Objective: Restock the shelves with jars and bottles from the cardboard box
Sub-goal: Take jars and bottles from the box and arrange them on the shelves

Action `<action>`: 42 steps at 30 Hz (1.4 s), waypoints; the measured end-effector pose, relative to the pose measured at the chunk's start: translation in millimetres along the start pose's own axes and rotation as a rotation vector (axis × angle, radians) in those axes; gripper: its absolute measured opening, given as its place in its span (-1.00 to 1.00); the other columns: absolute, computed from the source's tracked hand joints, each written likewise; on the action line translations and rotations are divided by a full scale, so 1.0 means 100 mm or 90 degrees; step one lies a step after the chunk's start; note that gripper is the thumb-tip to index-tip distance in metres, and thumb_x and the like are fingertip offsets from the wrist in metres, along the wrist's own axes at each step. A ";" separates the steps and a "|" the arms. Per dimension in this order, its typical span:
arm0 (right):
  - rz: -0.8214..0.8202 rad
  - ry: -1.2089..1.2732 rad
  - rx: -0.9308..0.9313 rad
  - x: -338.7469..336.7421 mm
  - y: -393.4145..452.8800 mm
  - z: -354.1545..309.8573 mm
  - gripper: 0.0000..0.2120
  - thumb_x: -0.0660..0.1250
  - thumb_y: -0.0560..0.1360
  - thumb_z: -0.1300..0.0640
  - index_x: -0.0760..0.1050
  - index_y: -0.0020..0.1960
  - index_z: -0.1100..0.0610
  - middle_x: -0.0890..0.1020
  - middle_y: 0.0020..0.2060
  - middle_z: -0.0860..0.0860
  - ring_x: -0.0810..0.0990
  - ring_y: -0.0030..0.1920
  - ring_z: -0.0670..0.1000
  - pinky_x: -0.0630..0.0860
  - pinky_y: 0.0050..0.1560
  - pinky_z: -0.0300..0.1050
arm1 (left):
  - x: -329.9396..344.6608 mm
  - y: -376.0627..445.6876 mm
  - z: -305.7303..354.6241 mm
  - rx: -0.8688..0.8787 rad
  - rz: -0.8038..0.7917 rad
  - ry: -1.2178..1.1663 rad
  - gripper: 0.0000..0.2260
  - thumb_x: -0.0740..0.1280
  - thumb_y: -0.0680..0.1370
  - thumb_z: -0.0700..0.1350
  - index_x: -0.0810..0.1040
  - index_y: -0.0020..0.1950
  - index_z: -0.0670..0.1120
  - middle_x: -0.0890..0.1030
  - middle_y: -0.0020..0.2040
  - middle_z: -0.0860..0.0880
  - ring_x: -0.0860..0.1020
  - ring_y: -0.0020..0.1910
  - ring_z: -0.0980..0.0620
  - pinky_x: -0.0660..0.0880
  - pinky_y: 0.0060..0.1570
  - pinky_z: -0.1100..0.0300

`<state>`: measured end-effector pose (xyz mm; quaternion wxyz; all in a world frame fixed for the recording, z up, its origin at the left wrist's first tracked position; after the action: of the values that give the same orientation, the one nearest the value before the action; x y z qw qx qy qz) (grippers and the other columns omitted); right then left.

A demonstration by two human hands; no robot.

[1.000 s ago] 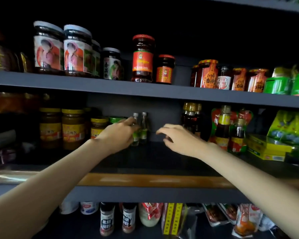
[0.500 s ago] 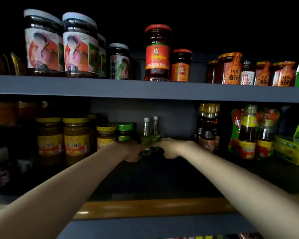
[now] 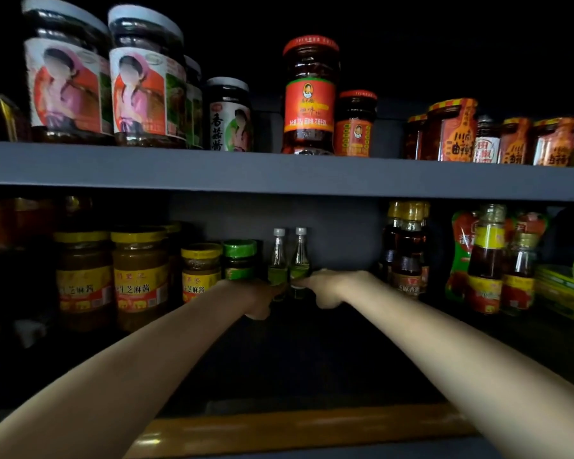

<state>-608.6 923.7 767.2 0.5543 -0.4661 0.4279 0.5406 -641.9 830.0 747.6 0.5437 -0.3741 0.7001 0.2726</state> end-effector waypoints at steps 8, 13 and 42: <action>-0.004 -0.021 -0.005 -0.01 0.03 -0.02 -0.32 0.15 0.50 0.27 0.02 0.51 -0.14 0.17 0.49 0.11 0.24 0.45 0.14 0.32 0.38 -0.01 | -0.03 0.09 0.02 -0.035 -0.016 0.038 -0.41 0.12 0.57 -0.18 -0.06 0.54 0.04 0.13 0.53 -0.12 0.22 0.45 -0.16 0.26 0.38 0.07; -0.012 -0.028 -0.006 -0.04 0.00 -0.05 -0.33 0.15 0.51 0.27 0.03 0.51 -0.14 0.19 0.49 0.11 0.28 0.43 0.14 0.36 0.35 0.00 | -0.03 0.10 0.01 -0.037 -0.033 0.041 -0.40 0.14 0.56 -0.16 -0.04 0.54 0.06 0.21 0.50 -0.12 0.28 0.41 -0.15 0.31 0.35 0.04; 0.301 0.202 -0.092 -0.81 0.09 -0.97 -0.59 0.17 0.53 0.38 0.33 0.36 0.21 0.39 0.35 0.19 0.38 0.35 0.17 0.34 0.34 -0.01 | -0.67 -1.01 -0.80 -0.084 0.273 0.137 -0.54 0.19 0.55 -0.23 0.27 0.43 0.05 0.40 0.39 -0.06 0.36 0.36 -0.05 0.23 0.37 0.04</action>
<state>-618.6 812.2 826.3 0.3045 -0.4704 0.5662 0.6045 -595.0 724.7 835.9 0.3700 -0.2787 0.7981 0.3852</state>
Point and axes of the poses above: each hand's wrist, its own y-axis towards the middle knuckle, its own x-axis out of the palm, z = x × y, the point moved 9 cm from there along y, towards the middle knuckle
